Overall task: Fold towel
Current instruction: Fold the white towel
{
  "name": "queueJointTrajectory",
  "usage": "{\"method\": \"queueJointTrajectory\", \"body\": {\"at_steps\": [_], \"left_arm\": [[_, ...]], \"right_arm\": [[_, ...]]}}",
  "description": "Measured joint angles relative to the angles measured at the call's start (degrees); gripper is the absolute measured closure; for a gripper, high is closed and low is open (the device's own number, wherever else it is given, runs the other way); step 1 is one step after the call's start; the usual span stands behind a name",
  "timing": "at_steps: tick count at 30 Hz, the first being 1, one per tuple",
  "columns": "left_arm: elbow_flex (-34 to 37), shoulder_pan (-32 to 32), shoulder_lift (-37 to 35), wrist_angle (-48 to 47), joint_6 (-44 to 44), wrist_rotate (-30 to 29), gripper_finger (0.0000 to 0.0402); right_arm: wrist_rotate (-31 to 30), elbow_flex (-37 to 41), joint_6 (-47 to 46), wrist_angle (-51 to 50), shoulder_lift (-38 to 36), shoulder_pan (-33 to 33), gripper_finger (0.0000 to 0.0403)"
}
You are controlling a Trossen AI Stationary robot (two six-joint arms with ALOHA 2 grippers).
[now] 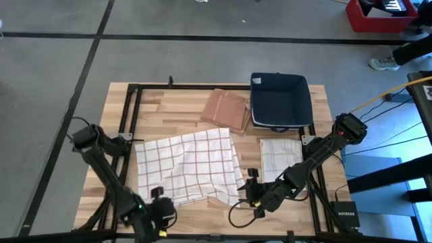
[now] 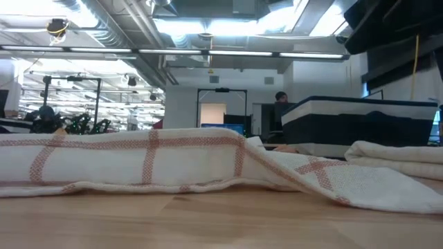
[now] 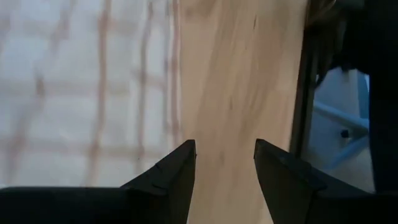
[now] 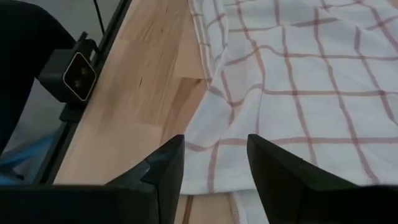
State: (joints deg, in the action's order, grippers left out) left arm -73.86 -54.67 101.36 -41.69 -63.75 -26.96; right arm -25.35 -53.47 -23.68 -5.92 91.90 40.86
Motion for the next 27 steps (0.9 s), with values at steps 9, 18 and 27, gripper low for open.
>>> {"method": "queueJointTrajectory", "body": {"at_steps": [9,18,27], "left_arm": [[-0.5,-2.7,6.3,-9.4,-19.4,13.7,0.0245],[-0.5,-4.1,4.9,-12.4,-24.9,15.4,0.0245],[-0.5,-5.5,5.0,-13.3,-25.6,15.4,0.0245]], "right_arm": [[-3.1,0.0,3.9,-0.1,1.7,0.0,0.0226],[0.8,0.0,4.5,4.2,9.7,0.0,0.0226],[10.0,0.0,5.9,6.1,13.9,0.0,0.0226]]}}
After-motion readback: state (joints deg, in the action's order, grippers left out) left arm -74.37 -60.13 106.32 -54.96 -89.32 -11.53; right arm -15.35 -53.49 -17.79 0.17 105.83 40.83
